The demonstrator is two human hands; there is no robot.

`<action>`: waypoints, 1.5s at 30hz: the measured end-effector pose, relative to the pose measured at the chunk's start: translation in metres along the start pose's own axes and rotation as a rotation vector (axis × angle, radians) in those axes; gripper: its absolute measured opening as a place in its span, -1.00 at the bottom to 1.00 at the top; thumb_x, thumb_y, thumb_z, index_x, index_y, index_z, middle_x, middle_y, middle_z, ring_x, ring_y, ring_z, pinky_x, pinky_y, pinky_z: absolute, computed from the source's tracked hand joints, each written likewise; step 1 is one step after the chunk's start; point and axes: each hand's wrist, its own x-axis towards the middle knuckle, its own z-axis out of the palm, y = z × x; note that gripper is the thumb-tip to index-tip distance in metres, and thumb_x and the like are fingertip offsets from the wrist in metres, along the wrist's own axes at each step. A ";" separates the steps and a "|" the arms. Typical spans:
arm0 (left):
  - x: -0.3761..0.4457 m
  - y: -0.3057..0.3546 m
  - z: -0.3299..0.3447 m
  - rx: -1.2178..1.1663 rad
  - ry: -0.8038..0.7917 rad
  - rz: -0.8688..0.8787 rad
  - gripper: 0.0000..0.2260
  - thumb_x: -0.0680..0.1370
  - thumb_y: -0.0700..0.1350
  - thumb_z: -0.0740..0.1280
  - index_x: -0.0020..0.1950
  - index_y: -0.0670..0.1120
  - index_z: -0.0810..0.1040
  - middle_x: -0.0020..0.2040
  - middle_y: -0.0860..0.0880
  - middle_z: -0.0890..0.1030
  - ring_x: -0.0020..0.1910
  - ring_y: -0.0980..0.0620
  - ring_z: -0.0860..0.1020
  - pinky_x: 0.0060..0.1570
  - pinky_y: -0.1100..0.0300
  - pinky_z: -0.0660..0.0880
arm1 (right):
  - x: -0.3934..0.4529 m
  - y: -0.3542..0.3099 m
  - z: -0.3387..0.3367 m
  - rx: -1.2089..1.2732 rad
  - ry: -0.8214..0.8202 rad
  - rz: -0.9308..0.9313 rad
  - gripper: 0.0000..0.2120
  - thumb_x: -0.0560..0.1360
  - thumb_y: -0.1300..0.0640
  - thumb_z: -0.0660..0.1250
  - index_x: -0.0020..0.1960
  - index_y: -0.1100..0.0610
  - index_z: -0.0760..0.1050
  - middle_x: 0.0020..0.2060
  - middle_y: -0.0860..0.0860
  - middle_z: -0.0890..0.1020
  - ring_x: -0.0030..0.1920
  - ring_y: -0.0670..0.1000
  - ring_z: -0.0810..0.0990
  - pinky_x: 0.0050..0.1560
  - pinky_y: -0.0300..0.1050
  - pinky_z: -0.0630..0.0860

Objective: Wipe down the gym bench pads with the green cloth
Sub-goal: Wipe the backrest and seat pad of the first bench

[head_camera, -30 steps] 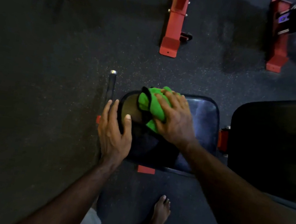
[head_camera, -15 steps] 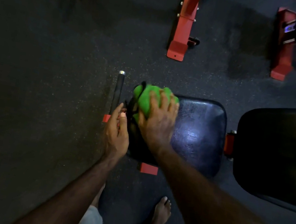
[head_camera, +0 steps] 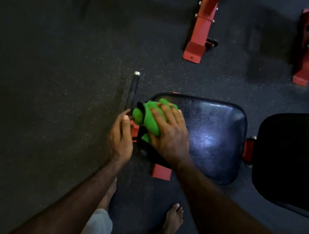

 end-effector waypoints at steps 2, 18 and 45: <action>-0.001 0.000 -0.002 -0.018 -0.025 -0.027 -0.51 0.68 0.18 0.08 0.37 -0.08 0.59 0.26 -0.03 0.66 0.21 0.09 0.60 0.23 0.11 0.52 | -0.008 -0.028 0.008 0.036 0.071 0.256 -0.31 0.45 -0.12 0.49 0.51 0.03 0.40 0.52 0.11 0.40 0.56 0.23 0.27 0.58 0.28 0.19; -0.019 -0.005 -0.011 -0.045 -0.110 -0.008 -0.48 0.64 0.26 0.13 0.35 -0.04 0.61 0.19 0.02 0.68 0.20 -0.08 0.64 0.23 -0.11 0.56 | -0.083 -0.002 0.012 0.023 0.060 0.134 -0.15 0.44 -0.19 0.55 0.60 0.03 0.29 0.61 0.14 0.27 0.60 0.26 0.23 0.58 0.27 0.20; -0.090 0.020 0.036 0.413 -0.376 0.525 -0.59 0.62 -0.05 0.34 0.47 -0.10 0.53 0.50 -0.07 0.44 0.49 -0.01 0.40 0.50 0.20 0.26 | -0.183 0.032 -0.010 0.110 0.267 0.693 -0.23 0.51 0.06 0.31 0.65 0.16 0.14 0.63 0.21 0.16 0.65 0.22 0.10 0.59 0.29 0.16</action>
